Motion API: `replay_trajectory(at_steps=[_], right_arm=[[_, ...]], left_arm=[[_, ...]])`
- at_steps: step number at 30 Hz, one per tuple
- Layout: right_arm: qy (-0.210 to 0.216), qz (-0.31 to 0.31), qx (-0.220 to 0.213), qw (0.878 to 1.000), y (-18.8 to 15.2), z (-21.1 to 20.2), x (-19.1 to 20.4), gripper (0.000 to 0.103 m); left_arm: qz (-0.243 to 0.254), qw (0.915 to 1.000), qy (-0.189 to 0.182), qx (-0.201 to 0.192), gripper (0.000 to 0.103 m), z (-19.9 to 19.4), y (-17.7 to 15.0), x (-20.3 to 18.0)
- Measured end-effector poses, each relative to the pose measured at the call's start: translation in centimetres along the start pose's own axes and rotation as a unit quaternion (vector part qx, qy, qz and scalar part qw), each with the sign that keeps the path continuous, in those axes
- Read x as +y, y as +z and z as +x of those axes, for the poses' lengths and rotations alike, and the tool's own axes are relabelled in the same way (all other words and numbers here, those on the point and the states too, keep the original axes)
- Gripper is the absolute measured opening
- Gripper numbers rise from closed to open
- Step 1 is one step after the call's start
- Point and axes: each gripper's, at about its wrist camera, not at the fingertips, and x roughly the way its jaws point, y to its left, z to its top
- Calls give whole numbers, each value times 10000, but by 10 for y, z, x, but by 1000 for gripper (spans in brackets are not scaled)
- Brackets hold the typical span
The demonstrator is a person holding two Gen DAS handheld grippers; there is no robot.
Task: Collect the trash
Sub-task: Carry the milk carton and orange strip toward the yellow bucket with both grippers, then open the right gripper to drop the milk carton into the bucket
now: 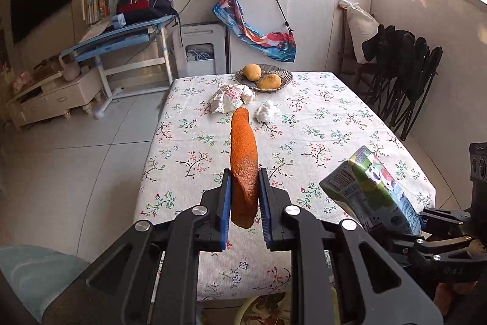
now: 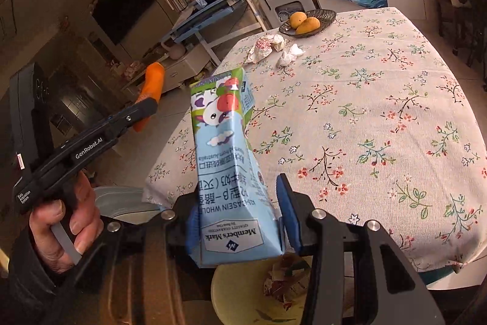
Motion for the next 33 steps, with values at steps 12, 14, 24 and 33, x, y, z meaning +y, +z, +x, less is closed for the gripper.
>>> replay_trajectory(at_steps=[12, 14, 24, 33], right_arm=[[20, -289, 696, 9972, -44, 9, 15, 45], [21, -320, 796, 9963, -51, 10, 17, 45], [-142, -492, 1304, 9901, -71, 29, 23, 45], [-454, -706, 1857, 9790, -89, 60, 28, 47]], left_arm=[[-37, 10000, -66, 35, 17, -14, -21, -3], [-76, 9999, -89, 35, 17, -17, -24, -2], [-187, 9997, -147, 6, 17, -28, -36, 1], [-177, 9997, -177, -4, 17, -38, -45, -2]])
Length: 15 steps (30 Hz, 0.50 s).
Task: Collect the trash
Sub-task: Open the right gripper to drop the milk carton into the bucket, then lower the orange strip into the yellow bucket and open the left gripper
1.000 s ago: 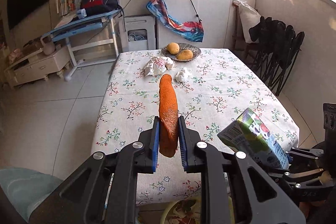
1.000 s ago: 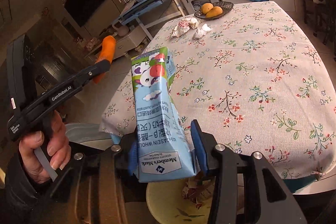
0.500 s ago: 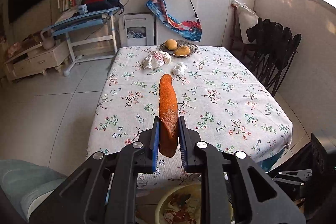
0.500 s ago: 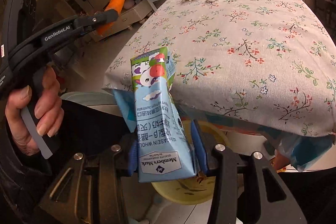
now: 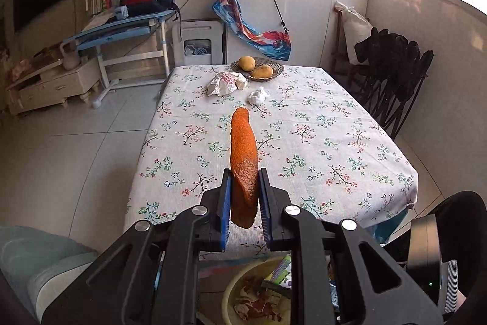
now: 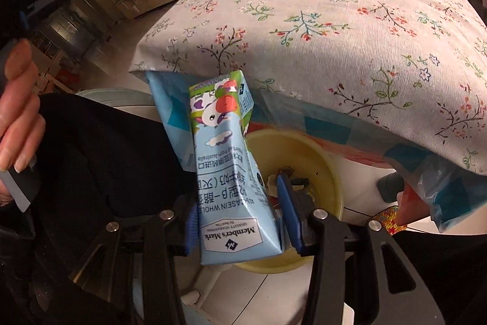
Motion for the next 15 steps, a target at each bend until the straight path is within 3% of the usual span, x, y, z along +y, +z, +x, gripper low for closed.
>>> replay_trajectory(at_steps=[5, 15], right_arm=[[-20, 80, -175, 9998, 3, -3, -4, 52], [-145, 493, -1324, 9899, 7, -47, -18, 63]], left_arm=[[26, 10000, -25, 23, 17, -5, -5, 0], [371, 9990, -134, 230, 17, -4, -18, -10]])
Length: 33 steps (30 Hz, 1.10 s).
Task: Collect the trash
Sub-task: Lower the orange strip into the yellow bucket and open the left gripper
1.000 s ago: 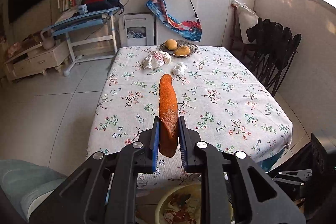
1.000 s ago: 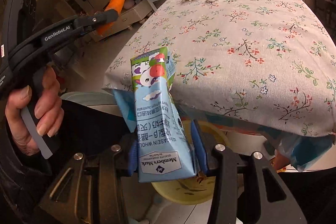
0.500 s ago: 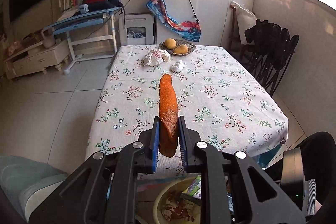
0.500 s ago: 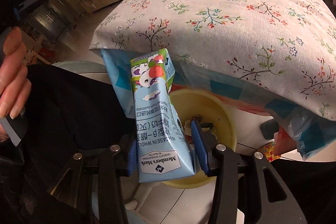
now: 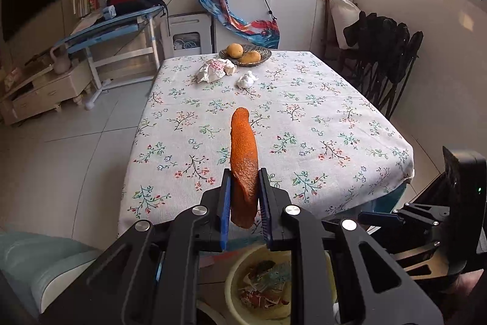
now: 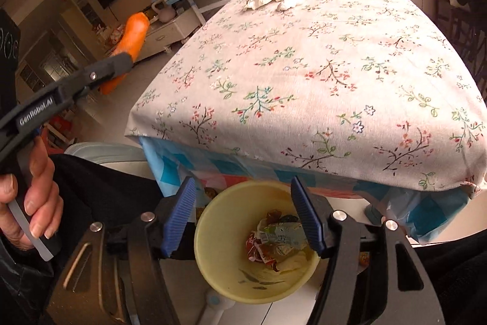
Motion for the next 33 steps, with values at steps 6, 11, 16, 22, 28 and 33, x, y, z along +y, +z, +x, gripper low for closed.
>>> replay_trajectory(at_steps=[6, 11, 16, 22, 28, 33], right_arm=[[-113, 195, -499, 9985, 6, -18, -9, 65], [-149, 370, -686, 9968, 9, -25, -13, 66], [-136, 404, -750, 9963, 9, -29, -16, 67], [-116, 455, -778, 9959, 8, -31, -19, 67], [-109, 520, -812, 9953, 7, -34, -22, 68], [-116, 538, -812, 9952, 6, -35, -23, 68]], left_arm=[[397, 9988, -78, 264, 17, 3, -17, -16], [742, 9955, -206, 559, 17, 6, -37, -33], [1076, 9898, -374, 852, 17, 10, -56, -48], [1438, 9800, -525, 1270, 17, 21, -74, -63], [1514, 9763, -606, 1421, 23, 22, -80, -66], [1484, 9780, -582, 1343, 33, 20, -78, -65]])
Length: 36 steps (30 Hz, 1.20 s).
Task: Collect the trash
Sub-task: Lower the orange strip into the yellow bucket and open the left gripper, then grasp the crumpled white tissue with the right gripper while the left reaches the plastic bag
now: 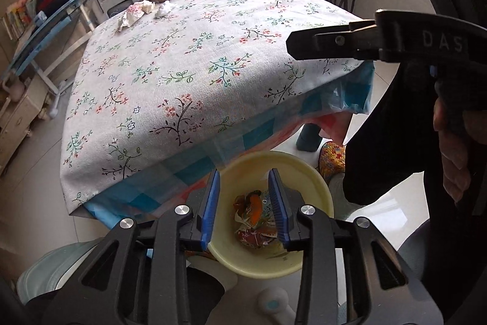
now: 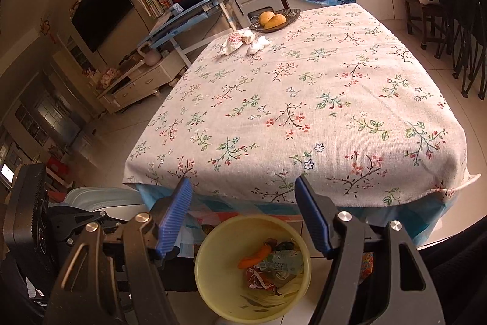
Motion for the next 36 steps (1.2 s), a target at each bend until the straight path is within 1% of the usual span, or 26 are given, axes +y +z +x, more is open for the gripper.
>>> replay_trajectory(at_steps=[2, 5, 12, 14, 16, 18, 19, 22, 25, 27, 29, 32, 36], right_arm=[[-2, 6, -2, 10000, 0, 0, 0, 68], [-26, -1, -13, 10000, 0, -1, 0, 71], [-38, -21, 2, 10000, 0, -1, 0, 71], [-45, -21, 8, 10000, 0, -1, 1, 71], [-75, -33, 9, 10000, 1, -1, 1, 71], [-139, -101, 9, 9999, 4, 0, 5, 71], [-153, -137, 4, 9998, 7, 1, 7, 71], [-171, -189, -43, 9997, 18, 4, 12, 71], [-207, -197, -76, 9996, 33, 13, 13, 71], [-213, -194, -106, 9995, 45, 20, 13, 71], [-222, -157, -115, 9996, 57, 29, 11, 71], [-272, -129, -105, 9995, 75, 45, 7, 71], [-347, -140, -89, 9993, 101, 73, 4, 71]], left_arm=[[-1, 10000, 24, -45, 37, -1, 1, 0], [-6, 9998, 119, -148, 42, -5, 2, 1], [-61, 9990, 327, -311, 46, -9, 6, 5], [-80, 9984, 421, -377, 48, -11, 8, 7], [-141, 9968, 595, -516, 50, -15, 11, 11], [-312, 9934, 828, -729, 55, -20, 17, 20], [-444, 9908, 958, -846, 58, -23, 21, 26], [-936, 9804, 1318, -1129, 63, -32, 37, 53], [-1336, 9699, 1531, -1344, 67, -37, 56, 82], [-1494, 9654, 1600, -1414, 71, -36, 69, 98], [-1574, 9631, 1646, -1435, 72, -31, 83, 113], [-1785, 9613, 1550, -1412, 72, -18, 104, 137], [-2184, 9553, 1448, -1370, 72, 5, 129, 171]])
